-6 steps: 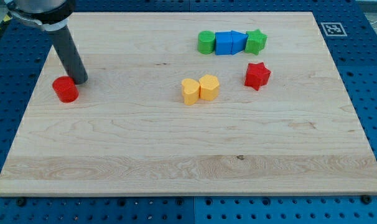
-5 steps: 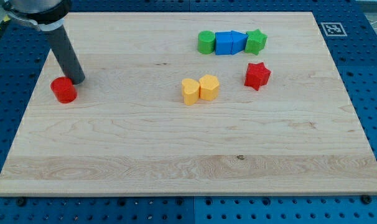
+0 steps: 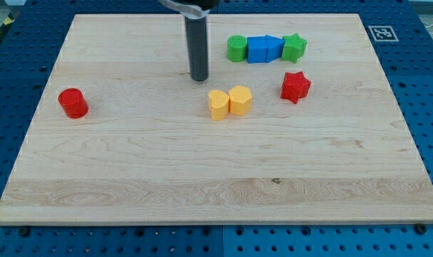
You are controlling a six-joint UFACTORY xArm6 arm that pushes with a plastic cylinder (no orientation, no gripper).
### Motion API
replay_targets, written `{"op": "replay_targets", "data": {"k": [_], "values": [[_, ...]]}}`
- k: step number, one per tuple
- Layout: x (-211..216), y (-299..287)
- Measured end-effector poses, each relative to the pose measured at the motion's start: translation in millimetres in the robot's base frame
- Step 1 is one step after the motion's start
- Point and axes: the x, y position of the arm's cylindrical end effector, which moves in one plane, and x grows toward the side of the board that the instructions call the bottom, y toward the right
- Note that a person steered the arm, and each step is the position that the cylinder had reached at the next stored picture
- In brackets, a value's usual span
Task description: Push red star a bit up
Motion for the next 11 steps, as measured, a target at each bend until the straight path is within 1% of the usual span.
{"op": "replay_targets", "data": {"k": [5,8,9,10,11], "values": [[0.0,146.2],[3.7,217.0],[35.7,214.6],[59.8,197.4],[74.8,172.4]]}}
